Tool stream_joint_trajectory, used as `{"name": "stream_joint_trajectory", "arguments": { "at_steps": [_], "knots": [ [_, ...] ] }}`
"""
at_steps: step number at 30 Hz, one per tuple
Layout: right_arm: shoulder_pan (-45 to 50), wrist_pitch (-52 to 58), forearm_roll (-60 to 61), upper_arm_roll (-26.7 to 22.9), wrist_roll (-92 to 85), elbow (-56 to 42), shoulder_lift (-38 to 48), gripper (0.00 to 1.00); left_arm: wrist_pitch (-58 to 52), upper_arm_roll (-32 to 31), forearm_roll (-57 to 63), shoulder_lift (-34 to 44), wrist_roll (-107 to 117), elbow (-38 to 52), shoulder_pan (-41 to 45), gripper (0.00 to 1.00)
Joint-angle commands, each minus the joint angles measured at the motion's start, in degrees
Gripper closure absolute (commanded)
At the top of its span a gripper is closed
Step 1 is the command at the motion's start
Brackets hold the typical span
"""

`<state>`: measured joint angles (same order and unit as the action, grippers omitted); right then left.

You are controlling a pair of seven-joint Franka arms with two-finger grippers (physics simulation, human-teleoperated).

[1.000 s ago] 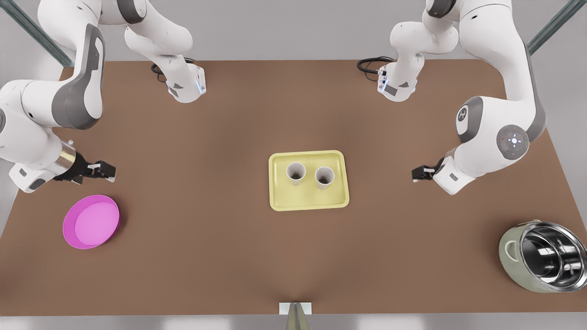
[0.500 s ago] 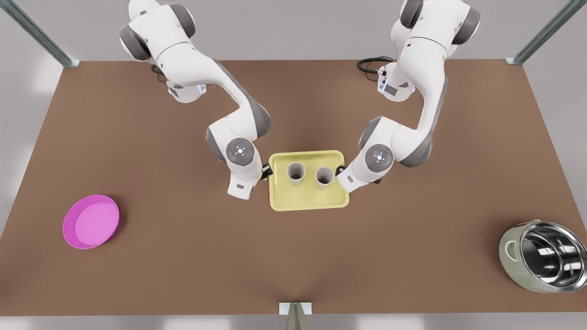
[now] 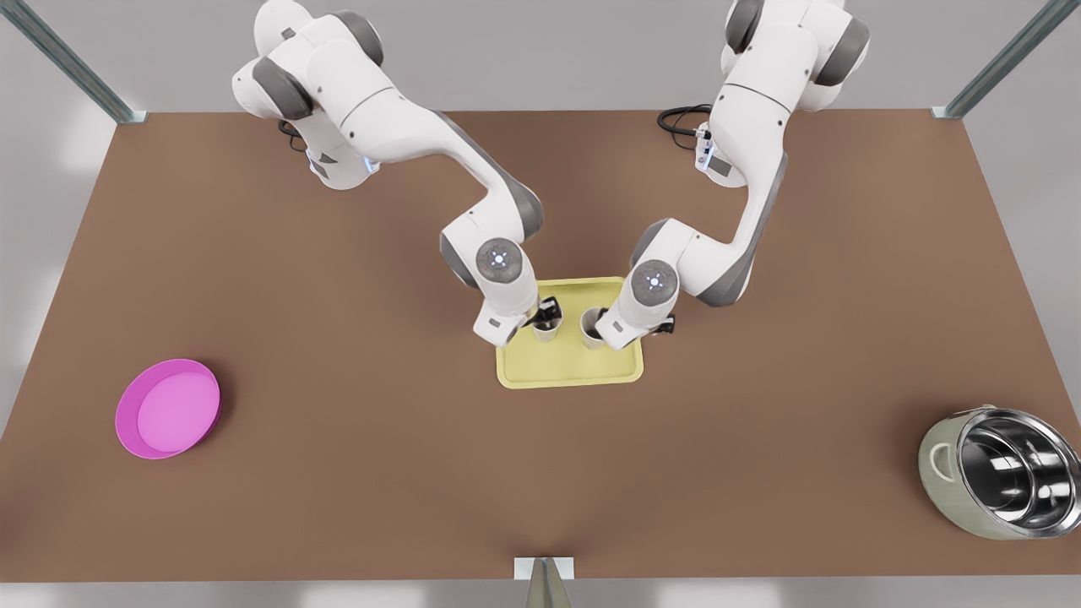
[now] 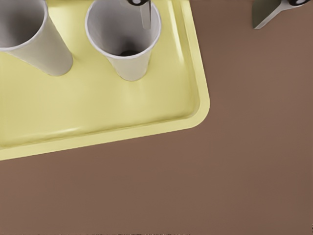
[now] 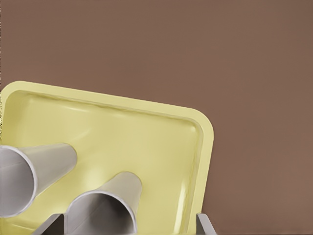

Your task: Use the left arm to pick up the white IKEA cup from the tray and place it on the middle-left position; use the right arm to pick up the white IKEA cup from the tray and place it on the middle-right position

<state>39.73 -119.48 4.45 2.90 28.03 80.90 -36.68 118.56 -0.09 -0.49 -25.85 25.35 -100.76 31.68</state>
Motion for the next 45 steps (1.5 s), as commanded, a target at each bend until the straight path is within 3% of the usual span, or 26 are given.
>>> {"name": "stream_joint_trajectory", "arguments": {
  "at_steps": [1, 4, 21, 23, 24, 25, 26, 27, 29, 32, 37, 41, 43, 45],
  "knots": [
    [0.26, -1.19, 0.21, 0.00, 16.36, 0.75, 0.03, 0.00, 3.25, 0.00, 0.23, 0.18, 8.66, -0.67, 0.22, 0.00],
    [0.44, -1.19, 0.21, 0.00, 15.66, 3.30, 0.03, 0.00, 7.03, 0.00, 0.32, 2.21, 8.75, -5.59, 0.49, 0.00],
    [0.87, -1.28, 0.30, 1.32, 16.01, 4.18, -4.37, 0.00, 13.97, -0.43, -1.26, -2.89, 9.89, -6.47, 1.72, 0.00],
    [1.75, -1.28, 0.30, 1.32, 16.18, 4.18, -5.51, 0.00, 15.03, -0.43, -1.26, -3.16, 10.60, -6.47, 1.89, 0.10],
    [1.75, -1.28, 0.21, 1.32, 16.18, 4.09, -5.60, 0.06, 15.12, -0.43, -1.26, -3.16, 10.95, -6.47, 1.89, 0.25],
    [1.75, -1.28, -0.05, 1.41, 15.83, 4.09, -5.51, 0.23, 15.12, -0.43, -1.35, -3.16, 10.95, -6.29, 1.89, 0.43],
    [1.75, -1.28, -0.05, 1.32, 15.92, 4.09, -5.51, 0.44, 15.12, -0.43, -1.35, -3.16, 10.86, -6.20, 1.89, 0.49],
    [1.75, -1.28, 0.04, 1.32, 16.27, 4.09, -5.51, 0.54, 15.12, -0.43, -1.35, -3.07, 10.95, -6.12, 1.89, 0.52],
    [1.75, -1.28, 0.12, 1.32, 16.27, 4.09, -5.51, 0.71, 15.12, -0.43, -1.35, -3.07, 10.95, -6.03, 1.89, 0.73],
    [1.58, -1.02, -0.05, 1.32, 15.66, 4.09, -5.51, 0.98, 15.12, -0.52, -1.79, -2.81, 11.03, -5.94, 1.98, 0.82],
    [0.96, -0.40, 0.21, 1.14, 15.74, 4.09, -4.72, 1.00, 11.52, -0.26, -1.70, 0.09, 7.35, -6.29, -0.30, 0.82],
    [-6.06, 9.00, 0.30, 1.06, 10.04, 4.09, 1.61, 1.00, 2.29, 0.18, -3.20, 4.93, -20.86, -6.29, -15.94, 0.82],
    [-13.45, 12.52, -0.14, 0.88, 0.63, 4.09, 4.60, 1.00, 3.69, 0.27, -2.85, 4.49, -31.41, -6.29, -22.18, 0.82],
    [-17.40, 12.34, -4.35, -1.40, -3.24, 4.09, 4.95, 1.00, 13.08, 0.27, -2.76, 3.70, -40.55, -9.54, -26.50, 0.82]
  ]
}}
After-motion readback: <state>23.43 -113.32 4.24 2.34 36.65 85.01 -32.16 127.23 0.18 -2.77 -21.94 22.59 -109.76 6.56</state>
